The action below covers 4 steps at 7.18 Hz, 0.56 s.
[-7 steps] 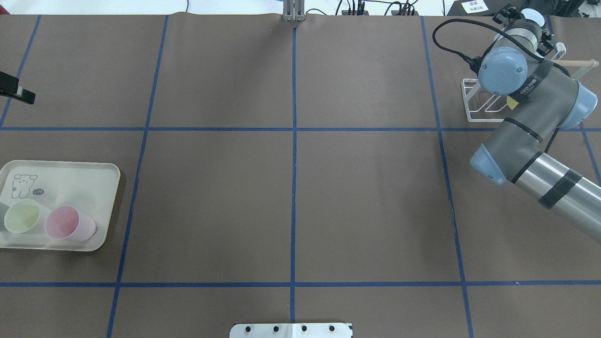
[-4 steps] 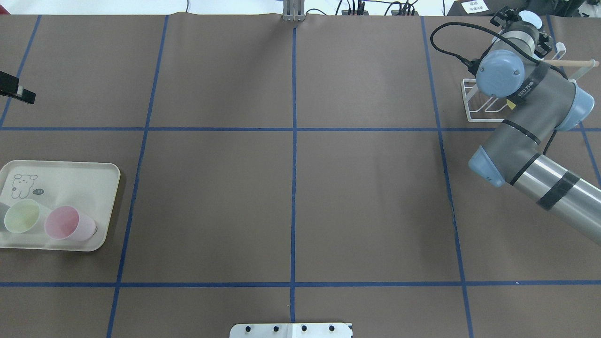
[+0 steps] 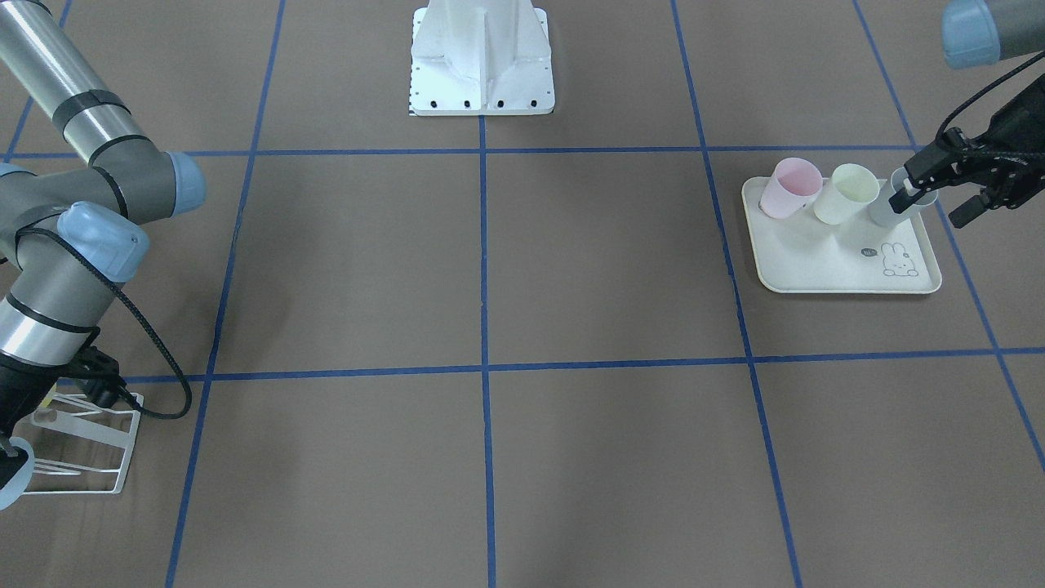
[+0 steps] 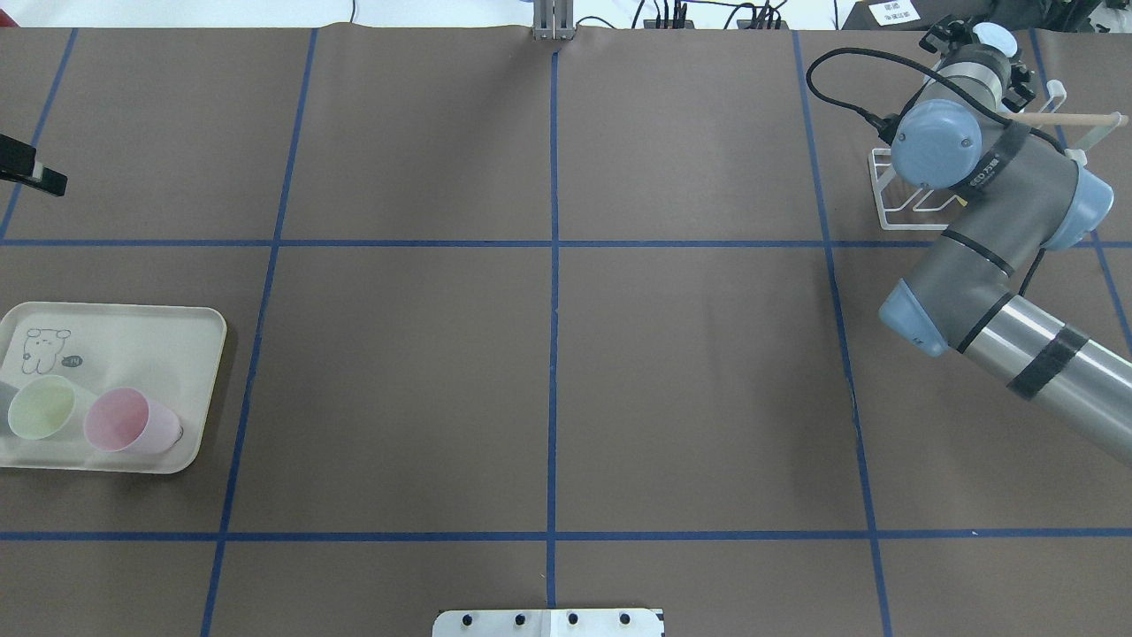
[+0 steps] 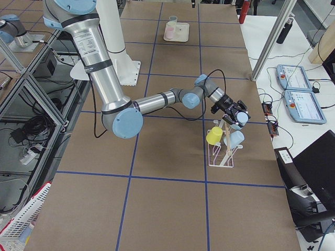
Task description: Transfer IKEA cup to right arm and place on rack
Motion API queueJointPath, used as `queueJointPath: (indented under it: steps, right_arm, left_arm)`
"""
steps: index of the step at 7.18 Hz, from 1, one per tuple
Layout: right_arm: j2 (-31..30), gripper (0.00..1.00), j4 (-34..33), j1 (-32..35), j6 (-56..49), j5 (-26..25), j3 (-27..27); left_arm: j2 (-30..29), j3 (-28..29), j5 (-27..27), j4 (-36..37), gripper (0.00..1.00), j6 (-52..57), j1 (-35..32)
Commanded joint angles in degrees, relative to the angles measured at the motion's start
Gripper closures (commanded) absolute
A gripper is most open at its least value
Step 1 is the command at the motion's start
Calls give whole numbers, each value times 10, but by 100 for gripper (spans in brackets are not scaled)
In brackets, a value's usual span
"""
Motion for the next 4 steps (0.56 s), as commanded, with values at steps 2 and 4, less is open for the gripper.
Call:
queueJointPath:
  steps: [2, 4]
  right_arm:
    - [0, 42, 1, -6, 0, -4, -12]
    - [-1, 42, 0, -14, 1, -12, -19]
  left_arm:
    - [-1, 0, 0, 0, 0, 0, 1]
    - [-1, 1, 0, 0, 0, 0, 1]
